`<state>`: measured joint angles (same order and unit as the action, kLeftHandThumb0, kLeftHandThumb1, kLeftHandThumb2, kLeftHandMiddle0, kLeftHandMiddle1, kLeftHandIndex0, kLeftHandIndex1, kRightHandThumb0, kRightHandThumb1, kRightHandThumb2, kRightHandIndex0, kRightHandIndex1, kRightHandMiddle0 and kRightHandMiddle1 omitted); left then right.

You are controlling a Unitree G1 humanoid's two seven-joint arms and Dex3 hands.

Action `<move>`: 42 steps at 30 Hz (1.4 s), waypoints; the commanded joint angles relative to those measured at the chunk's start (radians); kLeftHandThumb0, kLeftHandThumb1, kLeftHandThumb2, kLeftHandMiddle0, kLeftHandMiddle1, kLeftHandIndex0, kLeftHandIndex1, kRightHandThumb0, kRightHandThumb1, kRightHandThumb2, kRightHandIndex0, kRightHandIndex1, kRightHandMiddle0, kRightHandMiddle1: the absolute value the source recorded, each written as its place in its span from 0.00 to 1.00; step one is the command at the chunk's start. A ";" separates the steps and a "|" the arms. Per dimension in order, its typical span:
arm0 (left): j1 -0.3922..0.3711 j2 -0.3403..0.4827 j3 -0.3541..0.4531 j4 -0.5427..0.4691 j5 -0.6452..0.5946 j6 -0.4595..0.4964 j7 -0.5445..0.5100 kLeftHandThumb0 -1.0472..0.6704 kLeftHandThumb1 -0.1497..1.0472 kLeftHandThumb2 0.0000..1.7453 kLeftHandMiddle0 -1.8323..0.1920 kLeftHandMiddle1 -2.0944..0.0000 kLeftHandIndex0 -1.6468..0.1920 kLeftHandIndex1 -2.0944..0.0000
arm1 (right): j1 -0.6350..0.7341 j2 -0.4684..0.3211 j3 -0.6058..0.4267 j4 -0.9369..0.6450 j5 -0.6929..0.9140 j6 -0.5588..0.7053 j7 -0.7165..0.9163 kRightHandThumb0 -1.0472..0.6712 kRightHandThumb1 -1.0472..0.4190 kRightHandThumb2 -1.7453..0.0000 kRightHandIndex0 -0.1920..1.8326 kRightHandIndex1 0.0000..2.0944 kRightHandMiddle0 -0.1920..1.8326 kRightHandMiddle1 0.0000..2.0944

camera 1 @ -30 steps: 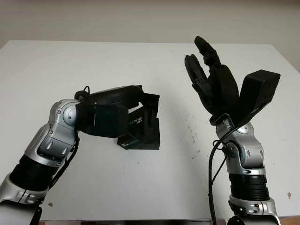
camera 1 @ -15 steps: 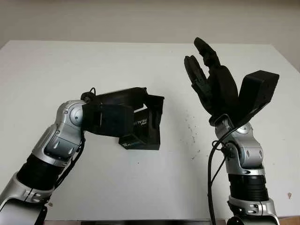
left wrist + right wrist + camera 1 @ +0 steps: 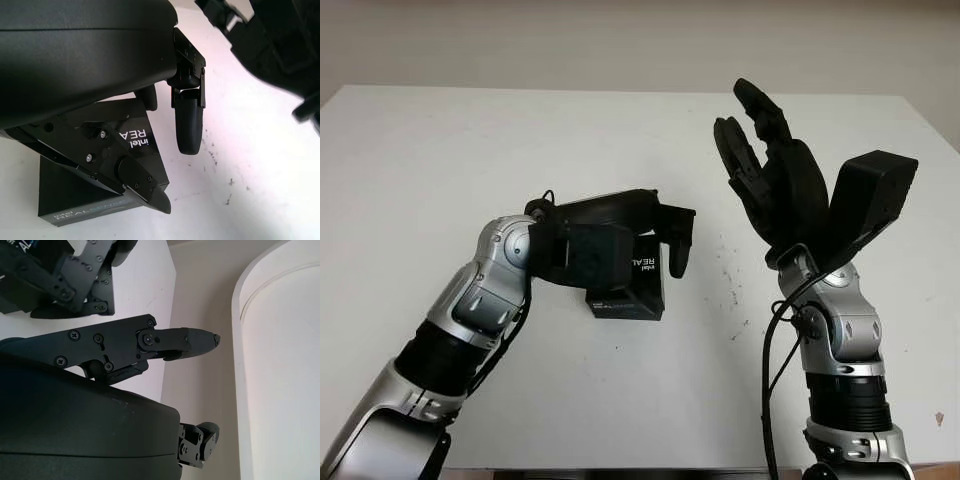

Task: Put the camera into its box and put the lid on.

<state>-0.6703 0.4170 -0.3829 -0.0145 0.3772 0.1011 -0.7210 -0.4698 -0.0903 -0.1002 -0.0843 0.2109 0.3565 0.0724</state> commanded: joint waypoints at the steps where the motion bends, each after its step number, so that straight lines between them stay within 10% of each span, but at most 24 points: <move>1: -0.027 -0.006 -0.020 0.006 0.015 -0.009 -0.004 0.53 0.90 0.03 0.72 0.21 0.72 0.19 | 0.008 0.001 0.000 -0.021 -0.001 0.008 -0.004 0.30 0.00 0.84 0.09 0.03 0.00 0.27; 12: 0.001 0.010 -0.038 0.012 0.068 -0.046 0.001 0.52 0.91 0.03 0.81 0.21 0.83 0.24 | 0.014 -0.001 -0.001 -0.023 0.001 0.005 -0.002 0.31 0.00 0.84 0.09 0.03 0.00 0.27; 16: -0.008 0.058 -0.069 0.020 0.130 -0.104 -0.024 0.37 0.91 0.03 0.94 0.82 0.94 0.75 | 0.016 -0.001 -0.003 -0.024 0.004 0.001 0.003 0.31 0.00 0.83 0.09 0.03 0.01 0.26; 19: 0.013 0.076 -0.065 0.046 0.165 -0.172 0.028 0.26 0.95 0.04 0.99 0.98 0.98 0.93 | 0.016 -0.002 -0.005 -0.023 0.002 0.004 0.002 0.31 0.00 0.83 0.09 0.03 0.01 0.26; 32: 0.088 0.083 -0.007 0.196 0.197 -0.361 0.310 0.15 1.00 0.27 1.00 1.00 1.00 1.00 | 0.012 -0.003 -0.008 -0.017 0.003 0.009 0.006 0.30 0.00 0.84 0.09 0.03 0.01 0.25; 42: 0.141 0.027 0.108 0.271 -0.055 -0.340 0.284 0.14 1.00 0.34 1.00 1.00 1.00 1.00 | 0.011 -0.005 -0.007 -0.021 -0.003 0.012 0.004 0.30 0.00 0.84 0.10 0.03 0.02 0.24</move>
<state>-0.5425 0.4567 -0.3160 0.2517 0.3679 -0.2480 -0.4279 -0.4585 -0.0896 -0.1056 -0.0887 0.2098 0.3676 0.0768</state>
